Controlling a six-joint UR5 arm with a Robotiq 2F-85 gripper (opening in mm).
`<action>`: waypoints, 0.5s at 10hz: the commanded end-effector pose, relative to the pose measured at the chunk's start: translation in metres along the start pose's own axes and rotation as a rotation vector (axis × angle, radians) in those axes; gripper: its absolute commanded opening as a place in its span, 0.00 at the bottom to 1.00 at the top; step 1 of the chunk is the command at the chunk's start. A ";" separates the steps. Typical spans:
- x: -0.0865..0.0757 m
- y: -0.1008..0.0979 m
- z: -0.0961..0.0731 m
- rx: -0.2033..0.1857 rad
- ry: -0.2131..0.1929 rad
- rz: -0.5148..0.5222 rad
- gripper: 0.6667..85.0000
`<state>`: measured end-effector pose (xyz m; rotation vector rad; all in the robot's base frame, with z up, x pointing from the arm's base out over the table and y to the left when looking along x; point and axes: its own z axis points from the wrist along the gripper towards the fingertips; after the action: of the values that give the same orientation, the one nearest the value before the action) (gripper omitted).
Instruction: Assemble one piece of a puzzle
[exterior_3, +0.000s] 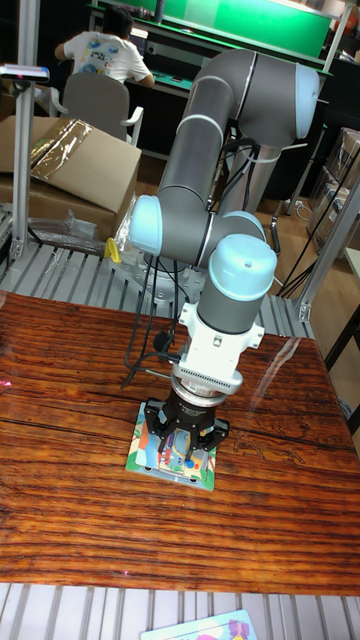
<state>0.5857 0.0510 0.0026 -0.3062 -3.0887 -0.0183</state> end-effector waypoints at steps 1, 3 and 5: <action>-0.002 0.002 -0.001 -0.013 -0.006 -0.004 0.01; -0.002 0.002 -0.002 -0.010 -0.005 -0.008 0.01; -0.001 0.000 -0.003 0.000 -0.002 -0.014 0.02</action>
<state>0.5864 0.0504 0.0034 -0.2837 -3.0946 -0.0117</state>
